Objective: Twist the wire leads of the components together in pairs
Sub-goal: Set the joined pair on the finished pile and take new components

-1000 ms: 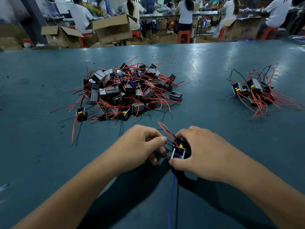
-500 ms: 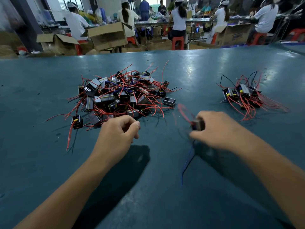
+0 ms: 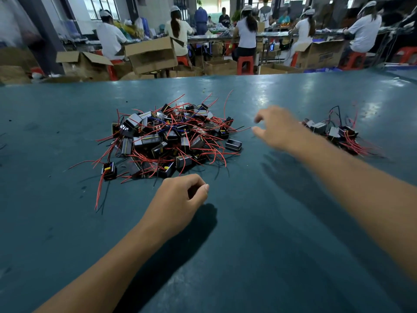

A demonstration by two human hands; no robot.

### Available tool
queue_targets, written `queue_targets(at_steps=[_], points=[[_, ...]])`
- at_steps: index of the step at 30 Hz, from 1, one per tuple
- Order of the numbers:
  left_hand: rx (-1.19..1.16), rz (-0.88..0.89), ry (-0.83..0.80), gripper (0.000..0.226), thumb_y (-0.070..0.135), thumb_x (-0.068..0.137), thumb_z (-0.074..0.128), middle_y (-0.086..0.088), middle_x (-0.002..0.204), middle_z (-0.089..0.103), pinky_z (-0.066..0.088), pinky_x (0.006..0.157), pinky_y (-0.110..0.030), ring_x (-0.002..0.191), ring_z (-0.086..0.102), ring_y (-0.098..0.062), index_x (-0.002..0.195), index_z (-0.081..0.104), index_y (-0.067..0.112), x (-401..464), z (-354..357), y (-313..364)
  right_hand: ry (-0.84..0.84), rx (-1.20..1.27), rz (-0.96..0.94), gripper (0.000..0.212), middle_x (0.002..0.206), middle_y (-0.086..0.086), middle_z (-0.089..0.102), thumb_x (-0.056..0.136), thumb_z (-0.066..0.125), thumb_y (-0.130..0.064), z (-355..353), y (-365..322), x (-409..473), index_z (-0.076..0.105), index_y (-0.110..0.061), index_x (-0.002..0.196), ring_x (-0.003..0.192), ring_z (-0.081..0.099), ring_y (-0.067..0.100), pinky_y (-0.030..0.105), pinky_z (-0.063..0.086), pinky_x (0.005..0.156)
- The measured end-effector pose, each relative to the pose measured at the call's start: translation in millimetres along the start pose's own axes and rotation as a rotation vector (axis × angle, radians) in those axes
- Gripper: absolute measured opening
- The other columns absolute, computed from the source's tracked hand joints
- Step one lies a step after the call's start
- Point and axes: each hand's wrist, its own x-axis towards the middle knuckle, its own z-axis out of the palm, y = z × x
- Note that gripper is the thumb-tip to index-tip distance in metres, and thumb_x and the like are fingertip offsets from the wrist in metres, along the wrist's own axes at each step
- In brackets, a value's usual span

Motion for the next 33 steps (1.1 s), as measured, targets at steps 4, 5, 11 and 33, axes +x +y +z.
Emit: queue_targets(at_steps=[4, 5, 11, 33], points=[[0.042, -0.002, -0.020, 0.021, 0.030, 0.097, 0.059, 0.010, 0.066, 0.063, 0.043, 0.059, -0.027, 0.062, 0.056, -0.007, 0.079, 0.066, 0.023, 0.4, -0.2, -1.2, -0.191, 0.002, -0.073, 0.031, 0.115, 0.017, 0.063, 0.095, 0.055, -0.031, 37.5, -39.2, 5.1, 0.063, -0.005, 0.111, 0.106, 0.058, 0.035, 0.043, 0.050, 0.090], [0.048, -0.005, -0.020, 0.020, 0.030, 0.097, 0.059, 0.010, 0.067, 0.064, 0.046, 0.060, -0.031, 0.063, 0.057, -0.007, 0.080, 0.067, 0.022, 1.1, -1.2, -2.1, -0.199, 0.032, -0.063, 0.028, 0.112, 0.016, 0.065, 0.095, 0.055, -0.030, 42.4, -43.9, 7.9, 0.063, -0.006, 0.108, 0.103, 0.059, 0.034, 0.043, 0.051, 0.088], [0.107, 0.022, 0.005, 0.021, 0.030, 0.098, 0.059, 0.007, 0.071, 0.063, 0.050, 0.065, -0.038, 0.068, 0.057, -0.014, 0.084, 0.066, 0.017, 4.3, -2.4, -3.4, 0.128, 0.414, -0.086, 0.017, 0.083, 0.003, 0.065, 0.097, 0.050, -0.021, 32.8, -81.9, 17.4, 0.065, -0.013, 0.092, 0.085, 0.060, 0.029, 0.036, 0.047, 0.073], [0.221, 0.048, -0.017, 0.023, 0.034, 0.100, 0.055, 0.003, 0.077, 0.067, 0.051, 0.068, -0.042, 0.072, 0.060, -0.018, 0.088, 0.065, 0.016, 6.0, -1.7, -5.6, -0.240, -0.097, -0.266, 0.053, 0.124, 0.012, 0.049, 0.088, 0.068, -0.043, 54.3, -111.5, 20.5, 0.047, -0.023, 0.132, 0.118, 0.049, 0.033, 0.045, 0.047, 0.087]])
